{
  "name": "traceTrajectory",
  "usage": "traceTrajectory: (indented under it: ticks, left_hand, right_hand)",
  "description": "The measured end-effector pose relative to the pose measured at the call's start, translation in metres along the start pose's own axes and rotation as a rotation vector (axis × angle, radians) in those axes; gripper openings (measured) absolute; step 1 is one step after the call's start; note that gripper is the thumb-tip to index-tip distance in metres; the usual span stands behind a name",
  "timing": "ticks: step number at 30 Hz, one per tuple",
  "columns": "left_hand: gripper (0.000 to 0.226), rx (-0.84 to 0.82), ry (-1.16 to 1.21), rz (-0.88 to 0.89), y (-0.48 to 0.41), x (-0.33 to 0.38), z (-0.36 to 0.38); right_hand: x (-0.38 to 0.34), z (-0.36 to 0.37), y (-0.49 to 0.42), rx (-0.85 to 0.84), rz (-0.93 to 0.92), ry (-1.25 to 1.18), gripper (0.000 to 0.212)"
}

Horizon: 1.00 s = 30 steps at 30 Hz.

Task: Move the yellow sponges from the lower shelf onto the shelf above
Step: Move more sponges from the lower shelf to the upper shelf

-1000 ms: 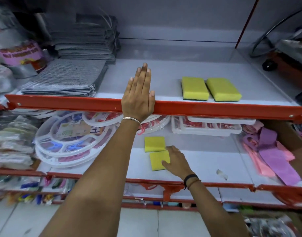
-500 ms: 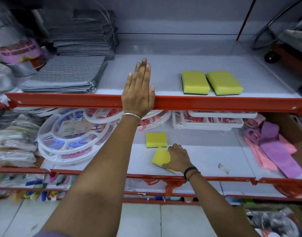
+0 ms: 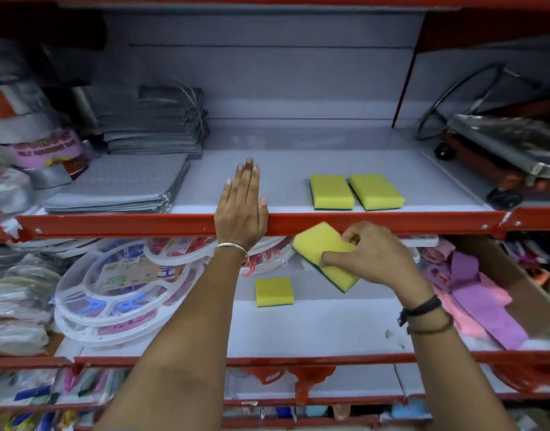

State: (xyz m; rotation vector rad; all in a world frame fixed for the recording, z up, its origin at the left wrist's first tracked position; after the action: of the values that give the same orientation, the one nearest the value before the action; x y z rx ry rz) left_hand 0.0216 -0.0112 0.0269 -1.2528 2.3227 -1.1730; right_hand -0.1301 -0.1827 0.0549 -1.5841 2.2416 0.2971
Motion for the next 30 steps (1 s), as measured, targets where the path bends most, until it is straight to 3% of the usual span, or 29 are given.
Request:
traceTrajectory:
  ticks: [6, 10, 15, 19, 25, 28, 30]
  left_hand:
    - [0.057, -0.028, 0.001, -0.010, -0.001, -0.001, -0.001]
    - [0.056, -0.019, 0.017, -0.010, -0.001, 0.000, -0.002]
    - [0.056, -0.021, 0.009, -0.007, -0.001, -0.001, -0.001]
    - [0.056, -0.036, -0.005, 0.000, -0.002, -0.002, 0.000]
    - [0.056, -0.038, -0.022, 0.004, -0.002, -0.002, 0.001]
    - [0.055, -0.036, -0.030, 0.005, -0.001, -0.002, 0.001]
    - [0.055, -0.028, -0.033, 0.005, -0.002, -0.002, 0.001]
  right_hand:
    - [-0.027, -0.053, -0.039, 0.256, 0.062, -0.090, 0.055]
    - [-0.058, -0.043, -0.083, 0.287, 0.081, -0.002, 0.054]
    - [-0.082, -0.010, -0.125, 0.262, 0.062, 0.176, 0.072]
    - [-0.083, 0.015, -0.143, 0.302, 0.072, 0.306, 0.065]
    - [-0.089, 0.027, -0.148, 0.319, 0.067, 0.382, 0.068]
    - [-0.088, 0.022, -0.143, 0.283, 0.067, 0.387, 0.082]
    - [-0.084, 0.012, -0.130, 0.349, 0.063, 0.336, 0.087]
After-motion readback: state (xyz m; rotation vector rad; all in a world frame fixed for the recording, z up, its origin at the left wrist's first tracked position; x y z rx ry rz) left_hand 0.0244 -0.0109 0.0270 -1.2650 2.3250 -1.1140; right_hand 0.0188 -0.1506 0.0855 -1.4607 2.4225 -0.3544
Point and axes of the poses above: each hand's wrist, its own y-axis away from the middle knuckle, its own z-axis out of the palm, x = y × z, the point moved 4 cm from there along -y, towards the middle knuckle, and after that the axes turned 5 degrees about y, right-handed, at the moved point
